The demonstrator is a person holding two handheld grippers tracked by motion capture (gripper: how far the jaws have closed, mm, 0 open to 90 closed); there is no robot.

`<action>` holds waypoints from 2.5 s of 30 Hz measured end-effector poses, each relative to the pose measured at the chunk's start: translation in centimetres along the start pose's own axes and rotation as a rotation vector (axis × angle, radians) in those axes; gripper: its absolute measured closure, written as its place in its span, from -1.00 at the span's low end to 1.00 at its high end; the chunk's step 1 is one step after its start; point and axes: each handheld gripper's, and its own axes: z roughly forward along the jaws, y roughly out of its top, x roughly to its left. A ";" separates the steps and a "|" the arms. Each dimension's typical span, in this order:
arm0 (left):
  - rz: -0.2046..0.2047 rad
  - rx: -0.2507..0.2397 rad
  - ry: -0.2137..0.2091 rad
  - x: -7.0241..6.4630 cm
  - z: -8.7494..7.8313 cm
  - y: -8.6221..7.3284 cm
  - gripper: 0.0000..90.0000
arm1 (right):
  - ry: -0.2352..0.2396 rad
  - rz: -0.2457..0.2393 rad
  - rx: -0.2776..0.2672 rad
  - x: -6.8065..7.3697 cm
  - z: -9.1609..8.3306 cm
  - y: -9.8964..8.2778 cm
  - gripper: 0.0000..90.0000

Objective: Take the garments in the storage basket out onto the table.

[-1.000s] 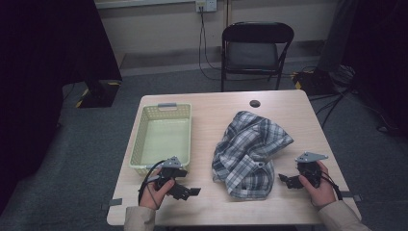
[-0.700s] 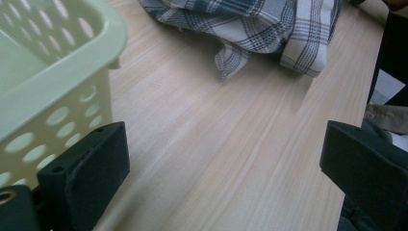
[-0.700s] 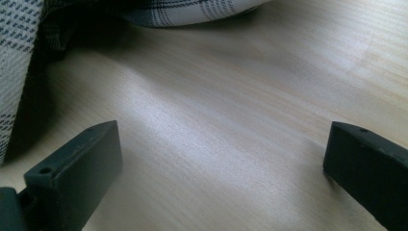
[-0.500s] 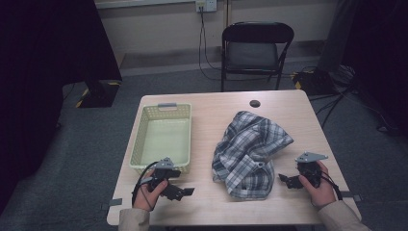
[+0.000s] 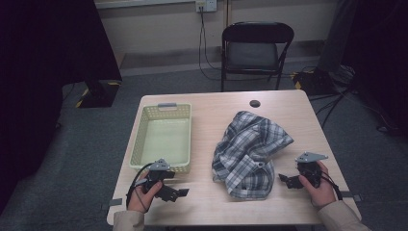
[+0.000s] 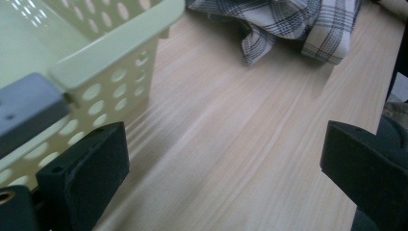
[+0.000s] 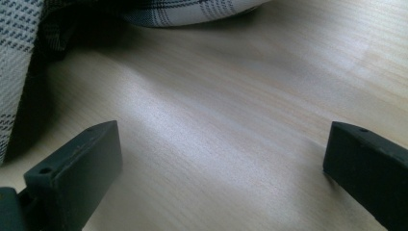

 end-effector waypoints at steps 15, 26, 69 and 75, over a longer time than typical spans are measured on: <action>-0.005 -0.016 0.025 1.0 -0.8 -0.9 -0.92 | 0.000 0.000 0.000 0.0 0.0 0.0 -1.00; -0.014 -0.019 0.054 1.7 -1.5 -1.6 -0.94 | 0.000 0.000 0.000 0.0 0.0 0.0 -1.00; -0.022 -0.012 0.172 4.0 -3.7 -5.1 -0.94 | 0.000 0.000 0.000 0.0 0.0 0.0 -1.00; -0.020 -0.007 0.173 4.3 -3.7 -5.6 -0.94 | 0.000 0.000 0.000 0.0 0.0 0.0 -1.00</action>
